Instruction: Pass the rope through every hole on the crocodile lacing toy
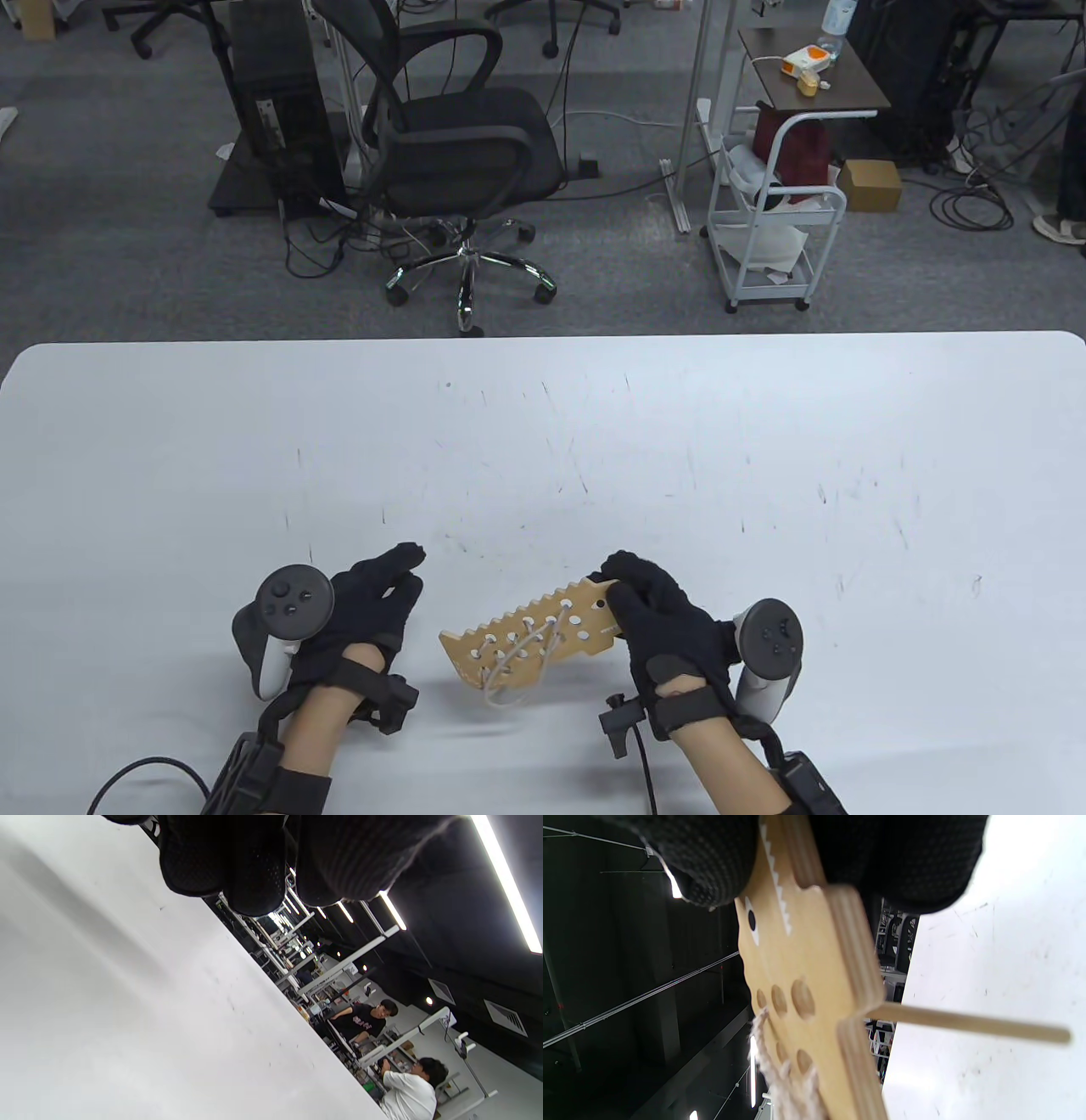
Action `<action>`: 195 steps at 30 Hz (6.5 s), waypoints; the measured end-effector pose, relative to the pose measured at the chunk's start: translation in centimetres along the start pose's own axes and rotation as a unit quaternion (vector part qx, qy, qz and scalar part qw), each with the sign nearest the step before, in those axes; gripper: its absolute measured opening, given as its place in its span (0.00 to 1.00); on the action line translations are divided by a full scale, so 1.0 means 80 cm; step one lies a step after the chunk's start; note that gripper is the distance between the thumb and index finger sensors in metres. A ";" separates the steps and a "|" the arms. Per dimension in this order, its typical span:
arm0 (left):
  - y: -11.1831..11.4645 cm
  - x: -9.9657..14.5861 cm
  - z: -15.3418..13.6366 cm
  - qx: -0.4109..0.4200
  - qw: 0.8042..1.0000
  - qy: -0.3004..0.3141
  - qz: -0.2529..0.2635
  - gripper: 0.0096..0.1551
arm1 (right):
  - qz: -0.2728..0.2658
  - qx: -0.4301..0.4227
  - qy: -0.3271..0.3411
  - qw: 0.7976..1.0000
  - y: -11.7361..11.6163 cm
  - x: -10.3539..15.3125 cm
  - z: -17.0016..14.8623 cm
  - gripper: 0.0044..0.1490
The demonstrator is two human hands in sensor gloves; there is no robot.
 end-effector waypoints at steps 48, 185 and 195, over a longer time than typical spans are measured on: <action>0.125 0.029 0.072 0.174 0.933 0.108 -0.295 0.25 | 0.086 -0.118 -0.073 0.987 -0.046 0.013 -0.018 0.31; 0.099 0.029 0.069 0.320 0.912 0.069 -0.247 0.23 | 0.074 -0.172 -0.058 0.981 -0.035 0.007 -0.021 0.30; 0.098 0.032 0.079 0.319 0.912 0.088 -0.243 0.23 | 0.073 -0.139 -0.035 0.987 -0.038 0.006 -0.018 0.30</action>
Point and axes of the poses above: the tracker on the back of each hand, its own z axis roughly to the thumb side, its own x axis roughly from the fingertips to the wrist, y = z × x, the point moved 4 cm from there along -x, roughly from the wrist to the fingertips, and after that the axes turned 3 degrees about y, right-handed, at the moved point
